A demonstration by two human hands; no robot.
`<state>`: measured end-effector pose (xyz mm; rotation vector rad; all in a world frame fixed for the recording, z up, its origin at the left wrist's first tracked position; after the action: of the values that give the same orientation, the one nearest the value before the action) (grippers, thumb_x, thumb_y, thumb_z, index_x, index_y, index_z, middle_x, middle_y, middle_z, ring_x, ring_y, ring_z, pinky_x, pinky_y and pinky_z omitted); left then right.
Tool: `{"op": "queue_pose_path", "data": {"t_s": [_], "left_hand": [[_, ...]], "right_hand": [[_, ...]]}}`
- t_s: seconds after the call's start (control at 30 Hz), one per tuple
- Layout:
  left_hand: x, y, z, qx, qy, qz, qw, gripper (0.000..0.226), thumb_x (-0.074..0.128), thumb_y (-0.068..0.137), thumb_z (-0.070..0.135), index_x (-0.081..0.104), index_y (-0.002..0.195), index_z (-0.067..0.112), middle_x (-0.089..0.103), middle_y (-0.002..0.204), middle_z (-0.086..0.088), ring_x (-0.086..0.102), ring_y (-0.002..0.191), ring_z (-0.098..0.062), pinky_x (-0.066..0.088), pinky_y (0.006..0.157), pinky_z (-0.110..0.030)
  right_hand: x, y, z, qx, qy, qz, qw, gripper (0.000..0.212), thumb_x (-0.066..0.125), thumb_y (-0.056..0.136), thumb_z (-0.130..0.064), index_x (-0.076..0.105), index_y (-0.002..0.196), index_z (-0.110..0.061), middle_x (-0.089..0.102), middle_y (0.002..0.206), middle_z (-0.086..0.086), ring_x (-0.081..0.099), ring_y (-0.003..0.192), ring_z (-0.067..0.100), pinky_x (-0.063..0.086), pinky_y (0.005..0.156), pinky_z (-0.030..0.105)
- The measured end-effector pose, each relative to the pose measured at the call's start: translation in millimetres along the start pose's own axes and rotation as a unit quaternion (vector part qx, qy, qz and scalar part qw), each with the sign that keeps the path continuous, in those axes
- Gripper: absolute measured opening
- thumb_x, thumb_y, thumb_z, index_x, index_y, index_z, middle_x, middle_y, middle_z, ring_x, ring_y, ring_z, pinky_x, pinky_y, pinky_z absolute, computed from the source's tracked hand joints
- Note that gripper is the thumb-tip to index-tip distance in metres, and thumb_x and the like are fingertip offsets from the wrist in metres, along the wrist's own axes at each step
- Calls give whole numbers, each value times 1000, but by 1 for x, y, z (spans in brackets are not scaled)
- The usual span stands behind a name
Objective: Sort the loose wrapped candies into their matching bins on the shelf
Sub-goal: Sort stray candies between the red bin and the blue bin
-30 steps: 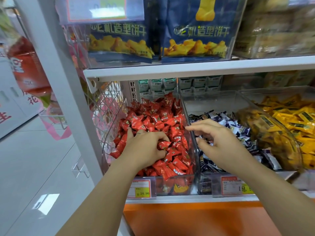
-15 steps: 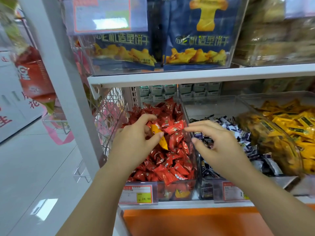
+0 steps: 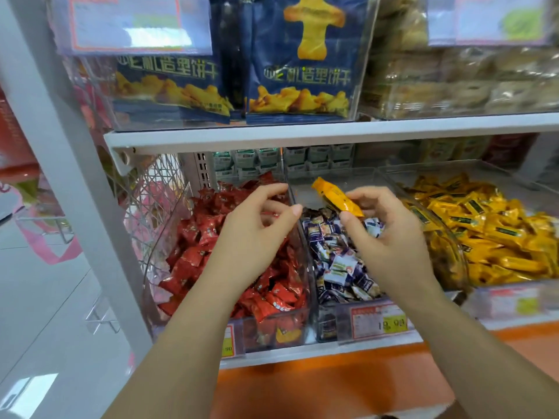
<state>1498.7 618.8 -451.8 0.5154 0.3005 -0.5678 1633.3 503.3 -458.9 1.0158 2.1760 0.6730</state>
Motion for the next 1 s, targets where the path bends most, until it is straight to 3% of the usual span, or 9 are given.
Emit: {"op": "queue_pose_path", "data": {"t_s": [0.1, 0.17, 0.23, 0.33, 0.5, 0.6, 0.7, 0.8, 1.0], "left_hand": [[3, -1, -1, 8, 46, -15, 999, 29, 60, 91, 27, 59, 119, 27, 62, 87, 13, 54, 74, 9, 37, 65, 0], [0, -3, 0, 15, 67, -21, 997, 26, 61, 91, 24, 61, 116, 26, 63, 89, 15, 54, 77, 11, 36, 65, 2], [-5, -7, 2, 20, 75, -34, 996, 23, 61, 91, 22, 62, 113, 27, 64, 94, 14, 54, 84, 9, 35, 66, 3], [-15, -18, 3, 23, 88, -66, 994, 21, 61, 91, 20, 63, 109, 31, 65, 98, 13, 57, 83, 4, 38, 69, 0], [-35, -38, 4, 12, 110, -120, 987, 14, 63, 89, 23, 67, 90, 36, 66, 81, 18, 58, 71, 2, 41, 62, -5], [-37, -51, 6, -14, 77, -218, 973, 8, 64, 88, 27, 72, 90, 29, 70, 87, 5, 64, 79, -9, 51, 72, -17], [-28, -61, -3, -35, 110, -293, 949, 12, 61, 91, 28, 72, 97, 27, 71, 90, 8, 64, 85, -6, 50, 78, -20], [-19, -61, -17, -32, 179, -321, 929, 22, 54, 95, 27, 66, 114, 28, 66, 108, 16, 59, 97, 5, 46, 88, -16], [-13, -46, -41, -16, 271, -344, 899, 33, 43, 101, 28, 56, 131, 26, 52, 137, 10, 47, 123, -7, 36, 101, -21]], "right_hand": [[-41, 9, 23, 35, -69, 114, 990, 13, 61, 89, -10, 58, 100, -15, 57, 84, -17, 54, 78, -10, 42, 68, 6], [-68, 15, 43, 75, -139, 150, 976, 16, 61, 88, -14, 59, 104, -13, 61, 88, -9, 57, 83, -2, 48, 80, 20], [-86, 15, 59, 123, -216, 131, 960, 22, 62, 87, -23, 60, 109, -19, 66, 100, 0, 60, 95, 25, 48, 87, 47], [-88, 10, 58, 135, -272, 87, 949, 24, 63, 86, -26, 63, 109, -24, 68, 106, 5, 58, 101, 36, 45, 89, 56], [-53, -1, 22, 52, -247, 7, 968, 19, 64, 86, -15, 68, 104, -19, 66, 98, -3, 58, 97, 21, 47, 89, 46], [-28, -8, -3, 16, -204, -86, 975, 19, 63, 87, -13, 68, 104, -20, 59, 94, -17, 53, 91, 5, 42, 87, 22], [-7, -17, -24, -18, -160, -198, 967, 17, 62, 88, -12, 69, 99, -22, 53, 88, -31, 51, 88, -13, 36, 80, 2], [6, -24, -33, -64, -164, -282, 943, 14, 63, 88, -13, 70, 96, -23, 51, 87, -35, 48, 88, -20, 31, 84, -1], [14, -29, -32, -90, -207, -384, 895, 17, 61, 90, -19, 69, 102, -27, 63, 98, -18, 47, 101, -1, 37, 91, 16]]}}
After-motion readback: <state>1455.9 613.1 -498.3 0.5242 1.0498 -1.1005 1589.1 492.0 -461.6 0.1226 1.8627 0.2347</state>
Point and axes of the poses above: each hand's wrist, its own y-axis towards the middle knuckle, its own x-axis out of the palm, z = x × y, the point moved 3 cm from there along y, towards the middle knuckle
